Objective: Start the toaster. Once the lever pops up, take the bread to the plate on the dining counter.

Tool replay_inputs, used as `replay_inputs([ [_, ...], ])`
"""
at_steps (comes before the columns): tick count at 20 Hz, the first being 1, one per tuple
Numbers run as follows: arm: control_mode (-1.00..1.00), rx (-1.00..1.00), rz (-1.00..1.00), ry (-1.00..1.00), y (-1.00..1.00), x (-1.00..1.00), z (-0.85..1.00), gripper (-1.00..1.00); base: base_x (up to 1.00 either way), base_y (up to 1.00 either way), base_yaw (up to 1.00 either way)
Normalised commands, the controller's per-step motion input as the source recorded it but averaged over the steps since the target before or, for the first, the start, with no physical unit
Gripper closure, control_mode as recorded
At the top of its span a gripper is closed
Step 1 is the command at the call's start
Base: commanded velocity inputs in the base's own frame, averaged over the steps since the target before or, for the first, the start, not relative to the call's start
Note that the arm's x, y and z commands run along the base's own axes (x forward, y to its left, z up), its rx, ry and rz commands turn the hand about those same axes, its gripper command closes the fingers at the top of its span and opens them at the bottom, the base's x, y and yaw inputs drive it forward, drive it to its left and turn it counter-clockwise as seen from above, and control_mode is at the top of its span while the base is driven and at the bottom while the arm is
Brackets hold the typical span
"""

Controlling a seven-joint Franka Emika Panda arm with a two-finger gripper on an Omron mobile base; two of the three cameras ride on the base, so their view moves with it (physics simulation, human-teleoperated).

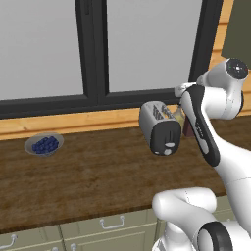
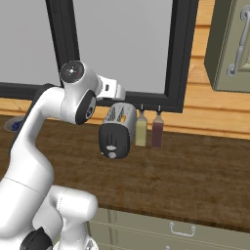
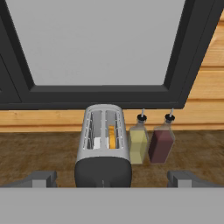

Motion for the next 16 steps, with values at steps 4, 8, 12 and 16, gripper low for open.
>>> replay_inputs([
  [4,-1.0,0.0,0.0,0.0,0.0,0.0,0.0,-1.0,0.0,0.0,0.0],
  [8,-1.0,0.0,0.0,0.0,0.0,0.0,0.0,-1.0,0.0,0.0,0.0],
  [12,-1.0,0.0,0.0,0.0,0.0,0.0,0.0,-1.0,0.0,0.0,0.0],
  [16,-1.0,0.0,0.0,0.0,0.0,0.0,0.0,-1.0,0.0,0.0,0.0],
])
